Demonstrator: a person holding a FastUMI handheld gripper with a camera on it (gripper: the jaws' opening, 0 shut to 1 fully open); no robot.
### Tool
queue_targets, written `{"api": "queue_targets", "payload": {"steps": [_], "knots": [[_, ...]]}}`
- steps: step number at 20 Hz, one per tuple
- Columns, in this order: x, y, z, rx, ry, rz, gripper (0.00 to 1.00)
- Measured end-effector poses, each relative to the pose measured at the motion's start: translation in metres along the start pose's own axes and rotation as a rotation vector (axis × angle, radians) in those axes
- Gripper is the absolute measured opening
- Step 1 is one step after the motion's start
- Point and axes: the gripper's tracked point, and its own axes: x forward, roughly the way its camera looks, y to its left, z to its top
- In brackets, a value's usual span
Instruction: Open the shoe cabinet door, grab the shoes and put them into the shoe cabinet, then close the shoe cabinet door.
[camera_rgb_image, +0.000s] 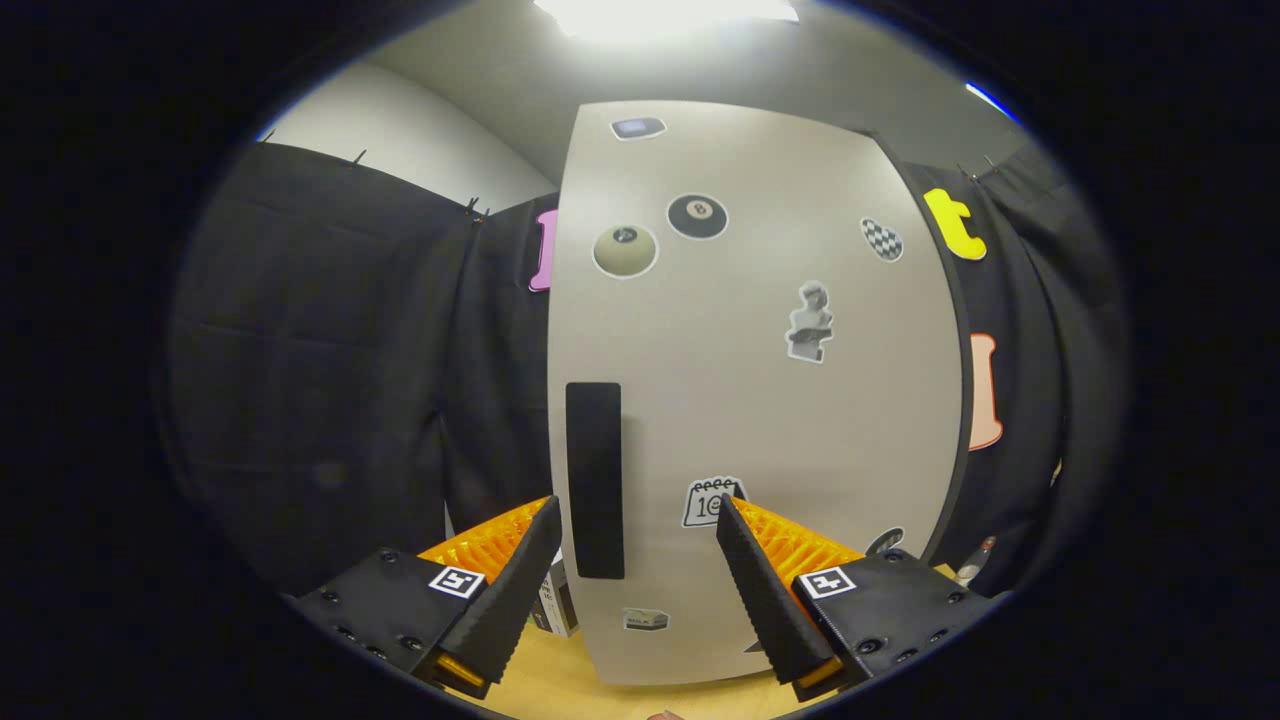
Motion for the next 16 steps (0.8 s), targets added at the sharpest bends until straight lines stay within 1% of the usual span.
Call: {"api": "queue_targets", "payload": {"steps": [4, 7, 11, 14, 16], "knots": [[-0.053, -0.024, 0.009, -0.021, -0.013, 0.004, 0.97], [-0.089, -0.048, 0.010, -0.019, -0.001, -0.019, 0.97], [-0.135, -0.092, 0.012, -0.016, -0.009, -0.094, 0.97], [-0.162, -0.127, 0.012, -0.003, -0.008, -0.145, 0.97], [-0.177, -0.153, 0.016, 0.000, -0.012, -0.193, 0.97]]}}
